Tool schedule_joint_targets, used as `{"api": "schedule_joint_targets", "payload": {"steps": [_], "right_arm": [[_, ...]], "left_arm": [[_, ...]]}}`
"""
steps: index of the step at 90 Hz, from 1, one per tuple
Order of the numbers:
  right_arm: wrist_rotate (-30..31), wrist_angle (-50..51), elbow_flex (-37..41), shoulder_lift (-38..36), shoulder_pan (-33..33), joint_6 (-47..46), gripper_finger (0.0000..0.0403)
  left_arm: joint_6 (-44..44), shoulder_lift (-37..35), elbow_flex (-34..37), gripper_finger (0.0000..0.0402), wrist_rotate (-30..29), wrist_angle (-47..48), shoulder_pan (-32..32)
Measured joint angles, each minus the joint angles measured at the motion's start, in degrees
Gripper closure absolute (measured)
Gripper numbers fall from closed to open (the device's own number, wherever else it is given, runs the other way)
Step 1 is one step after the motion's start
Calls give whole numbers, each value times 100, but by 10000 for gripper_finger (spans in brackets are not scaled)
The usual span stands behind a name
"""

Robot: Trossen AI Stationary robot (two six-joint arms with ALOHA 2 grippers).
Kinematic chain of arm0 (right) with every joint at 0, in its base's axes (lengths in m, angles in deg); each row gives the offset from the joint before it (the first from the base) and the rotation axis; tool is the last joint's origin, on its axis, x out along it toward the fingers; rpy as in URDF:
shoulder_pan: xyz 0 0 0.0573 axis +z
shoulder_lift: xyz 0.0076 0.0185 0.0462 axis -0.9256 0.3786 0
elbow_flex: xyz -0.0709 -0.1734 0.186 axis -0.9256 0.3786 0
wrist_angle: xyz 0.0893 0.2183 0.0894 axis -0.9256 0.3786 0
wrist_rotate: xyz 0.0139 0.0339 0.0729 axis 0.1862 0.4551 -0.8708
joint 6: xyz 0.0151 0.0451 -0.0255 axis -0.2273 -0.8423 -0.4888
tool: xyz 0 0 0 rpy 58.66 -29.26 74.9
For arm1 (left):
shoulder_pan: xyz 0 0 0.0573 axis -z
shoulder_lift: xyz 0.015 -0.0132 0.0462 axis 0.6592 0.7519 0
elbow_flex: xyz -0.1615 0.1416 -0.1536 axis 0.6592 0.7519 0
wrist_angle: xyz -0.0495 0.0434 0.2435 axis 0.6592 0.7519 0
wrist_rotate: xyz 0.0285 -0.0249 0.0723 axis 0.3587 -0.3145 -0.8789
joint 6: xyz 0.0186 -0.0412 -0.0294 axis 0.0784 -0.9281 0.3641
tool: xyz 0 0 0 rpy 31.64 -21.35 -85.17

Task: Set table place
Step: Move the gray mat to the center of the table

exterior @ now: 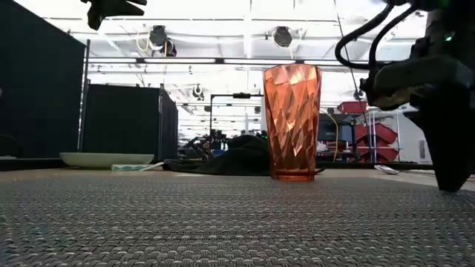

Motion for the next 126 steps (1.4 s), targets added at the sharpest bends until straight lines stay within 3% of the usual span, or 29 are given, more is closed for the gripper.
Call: {"api": "schedule_joint_targets", "payload": {"steps": [30, 59, 126], "right_arm": [[36, -530, -8, 95, 276, -539, 403], [-135, -414, -9, 95, 728, -1200, 403], [106, -1, 4, 102, 373, -616, 403]], "left_arm": [[-37, 0, 0, 295, 44, 7, 0], [-29, 0, 0, 295, 70, 11, 0], [-23, 0, -2, 295, 219, 11, 0]]}}
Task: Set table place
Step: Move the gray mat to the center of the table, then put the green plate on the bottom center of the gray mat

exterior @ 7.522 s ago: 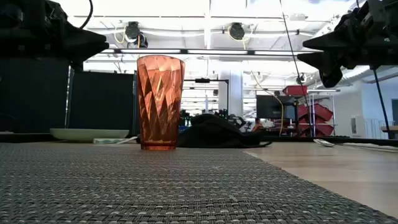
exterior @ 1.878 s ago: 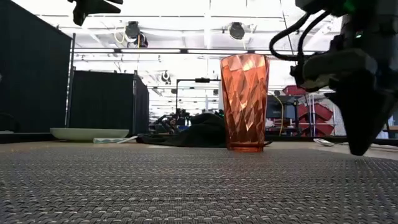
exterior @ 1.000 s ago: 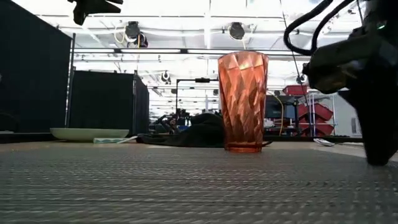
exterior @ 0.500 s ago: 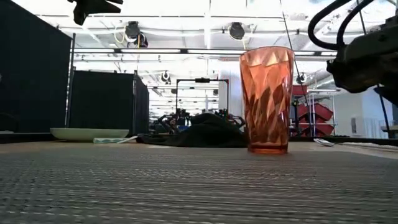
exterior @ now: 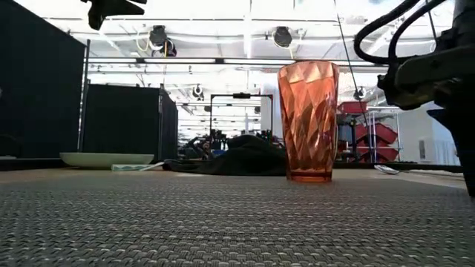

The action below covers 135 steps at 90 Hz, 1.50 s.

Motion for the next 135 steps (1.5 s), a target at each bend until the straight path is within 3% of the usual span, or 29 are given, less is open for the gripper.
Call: {"api": "schedule_joint_targets", "payload": {"steps": [33, 47, 69, 89, 102, 122, 135], "right_arm": [[40, -71, 16, -130, -5, 93, 396], [606, 55, 19, -556, -89, 200, 357], [671, 176, 17, -1076, -258, 563, 284], [668, 269, 11, -1700, -484, 896, 262], [824, 521, 9, -2229, -592, 1119, 262], [1959, 866, 7, -3012, -586, 1422, 261], [2384, 1001, 4, -3383, -586, 1702, 261]], "left_arm": [[21, 0, 0, 295, 0, 2, 0], [95, 0, 0, 295, -18, 1, -1], [132, 0, 0, 295, -96, -2, -2], [121, 41, -3, 295, -127, 90, -1], [-278, 199, -9, 295, -151, 702, 0], [-1149, 573, -9, 295, -154, 1888, 0], [-1985, 708, -7, 295, -273, 2904, 0]]}}
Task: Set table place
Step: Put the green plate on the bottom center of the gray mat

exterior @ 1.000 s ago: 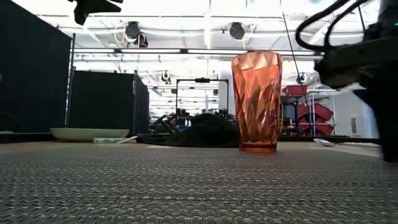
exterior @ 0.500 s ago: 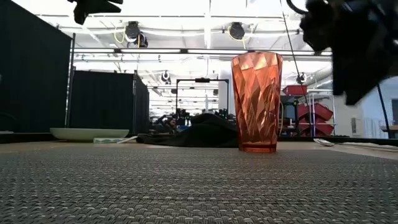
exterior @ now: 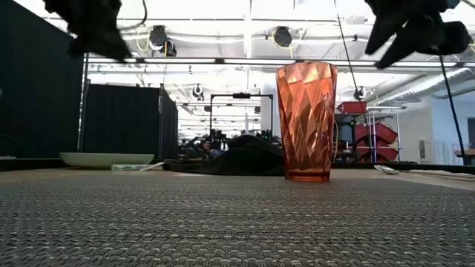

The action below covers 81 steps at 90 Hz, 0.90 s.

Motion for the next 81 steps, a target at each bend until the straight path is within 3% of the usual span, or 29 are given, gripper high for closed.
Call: {"api": "schedule_joint_targets", "payload": {"steps": [21, 38, 65, 81], "right_arm": [[264, 279, 0, -327, -106, 717, 261], [274, 327, 0, -615, -536, 1687, 261], [169, 23, -3, -930, -1130, 3147, 261], [-1, -150, -7, -1056, -1238, 3424, 261]], "left_arm": [[-1403, -142, -95, 295, -1162, 627, -193], [-1323, -162, -358, 295, -1628, 572, -1434], [-270, 8, -361, 295, 436, -436, -4204], [481, 443, -365, 295, 1358, -75, -5698]]}}
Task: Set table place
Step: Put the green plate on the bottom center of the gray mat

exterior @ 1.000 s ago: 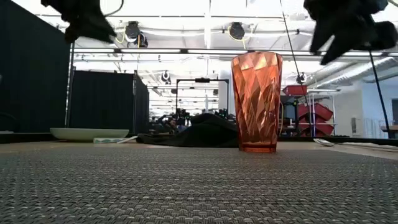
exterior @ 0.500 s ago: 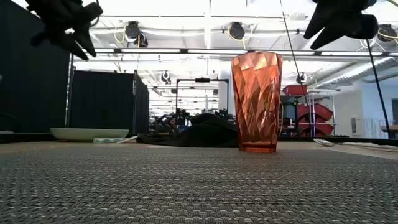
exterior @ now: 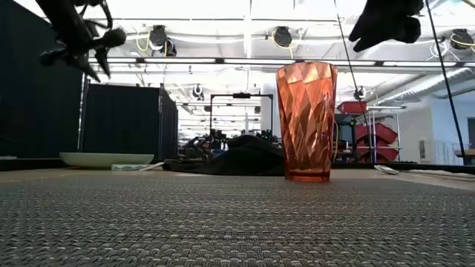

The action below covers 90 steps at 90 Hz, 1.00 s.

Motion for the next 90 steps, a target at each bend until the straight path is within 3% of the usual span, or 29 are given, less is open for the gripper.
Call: {"api": "schedule_joint_targets", "payload": {"steps": [17, 46, 75, 90], "right_arm": [[-51, -24, 0, -18, -3, 16, 261], [-62, -248, 0, -16, 3, 46, 261], [-55, -263, 0, -16, -10, 235, 261], [-55, -261, 0, -16, -12, 310, 261]], "left_arm": [[819, 854, 0, 295, 971, 529, -869], [1524, 1487, 51, 295, 81, 1159, -894], [1642, 1531, 904, 295, 308, 760, -789], [1530, 1528, 928, 295, 342, 587, -598]]}}
